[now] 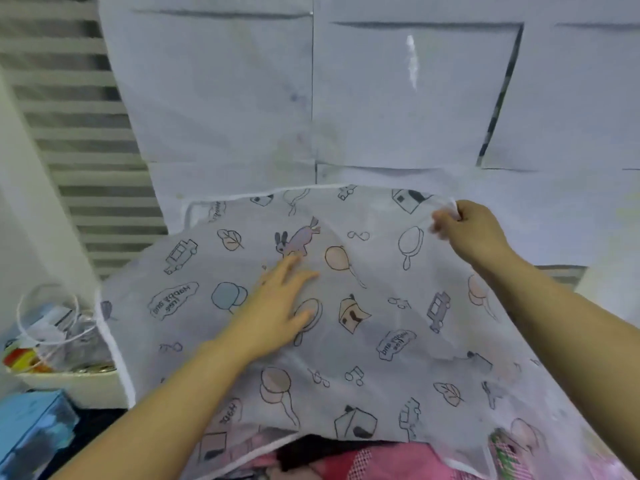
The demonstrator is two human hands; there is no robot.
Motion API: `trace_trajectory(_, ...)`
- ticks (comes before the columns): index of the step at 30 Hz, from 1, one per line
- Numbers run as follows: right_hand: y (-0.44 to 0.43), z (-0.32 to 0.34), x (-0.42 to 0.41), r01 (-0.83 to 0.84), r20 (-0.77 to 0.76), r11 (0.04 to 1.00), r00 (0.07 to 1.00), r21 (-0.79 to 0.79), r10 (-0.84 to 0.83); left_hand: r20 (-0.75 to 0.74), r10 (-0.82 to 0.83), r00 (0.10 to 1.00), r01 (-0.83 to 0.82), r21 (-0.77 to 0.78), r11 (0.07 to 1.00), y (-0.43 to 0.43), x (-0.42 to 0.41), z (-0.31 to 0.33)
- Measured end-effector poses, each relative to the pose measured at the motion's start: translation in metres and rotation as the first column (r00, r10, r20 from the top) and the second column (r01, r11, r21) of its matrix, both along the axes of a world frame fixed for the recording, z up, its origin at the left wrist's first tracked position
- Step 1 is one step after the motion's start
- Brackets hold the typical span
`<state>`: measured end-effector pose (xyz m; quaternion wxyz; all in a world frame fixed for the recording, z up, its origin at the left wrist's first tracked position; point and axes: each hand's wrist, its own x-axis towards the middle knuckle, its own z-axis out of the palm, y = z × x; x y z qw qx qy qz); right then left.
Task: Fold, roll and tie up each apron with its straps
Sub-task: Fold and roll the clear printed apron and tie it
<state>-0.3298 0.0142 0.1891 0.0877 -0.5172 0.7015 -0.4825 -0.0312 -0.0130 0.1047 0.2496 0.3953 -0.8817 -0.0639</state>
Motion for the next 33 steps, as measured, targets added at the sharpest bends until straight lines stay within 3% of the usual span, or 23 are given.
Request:
trace_trajectory(3, 0.008, -0.031, -0.014, 0.100, 0.066, 0.994, 0.993, 0.032, -0.102, 0.245, 0.111, 0.963, -0.120, 0.024, 0.992, 0.013, -0.001, -0.044)
trace_trajectory(5, 0.011, -0.054, -0.019, 0.164, 0.138, 0.985, 0.976, 0.060, -0.171, 0.293, 0.190, 0.937, -0.185, -0.047, 0.982, 0.024, 0.006, -0.074)
trace_trajectory(7, 0.011, -0.074, -0.022, 0.221, 0.173, 0.971, 0.957, 0.094, -0.235, 0.283, 0.289, 0.914, -0.290, -0.041, 0.956, 0.032, 0.015, -0.093)
trace_trajectory(12, 0.002, -0.110, -0.018, 0.292, 0.268, 0.947, 0.910, 0.131, -0.317, 0.056, 0.560, 0.826, -0.558, -0.052, 0.828, 0.041, 0.038, -0.118)
trace_trajectory(14, -0.001, -0.121, -0.014, 0.314, 0.301, 0.939, 0.889, 0.143, -0.344, -0.064, 0.701, 0.710, -0.693, 0.114, 0.712, 0.047, 0.047, -0.124)
trace_trajectory(17, -0.002, -0.135, -0.013, 0.331, 0.326, 0.930, 0.871, 0.158, -0.366, -0.139, 0.884, 0.447, -0.752, 0.475, 0.456, 0.061, 0.054, -0.131)
trace_trajectory(20, -0.002, -0.139, -0.006, 0.342, 0.355, 0.926, 0.855, 0.162, -0.378, -0.109, 0.972, 0.208, -0.568, 0.796, 0.211, 0.071, 0.061, -0.146)
trace_trajectory(21, -0.003, -0.140, -0.002, 0.346, 0.359, 0.923, 0.851, 0.166, -0.384, -0.130, 0.978, 0.163, -0.461, 0.866, 0.192, 0.073, 0.063, -0.153)
trace_trajectory(23, -0.005, -0.141, 0.006, 0.354, 0.359, 0.920, 0.847, 0.168, -0.391, -0.229, 0.960, 0.162, -0.245, 0.933, 0.264, 0.079, 0.062, -0.162)
trace_trajectory(25, -0.007, -0.144, 0.012, 0.338, 0.344, 0.926, 0.860, 0.166, -0.376, -0.225, 0.913, 0.340, -0.221, 0.924, 0.311, 0.086, 0.060, -0.161)
trace_trajectory(27, -0.006, -0.144, 0.014, 0.302, 0.276, 0.934, 0.897, 0.189, -0.346, -0.205, 0.844, 0.495, -0.326, 0.857, 0.399, 0.086, 0.060, -0.163)
trace_trajectory(29, -0.001, -0.139, 0.013, 0.343, 0.059, 0.908, 0.929, 0.239, -0.366, -0.217, 0.811, 0.543, -0.411, 0.774, 0.482, 0.084, 0.060, -0.157)
trace_trajectory(31, 0.007, -0.128, 0.014, 0.437, -0.261, 0.847, 0.893, 0.305, -0.367, -0.286, 0.806, 0.519, -0.493, 0.670, 0.555, 0.078, 0.064, -0.145)
trace_trajectory(33, 0.010, -0.117, 0.014, 0.393, -0.365, 0.836, 0.896, 0.382, -0.253, -0.390, 0.758, 0.522, -0.521, 0.558, 0.646, 0.070, 0.064, -0.124)
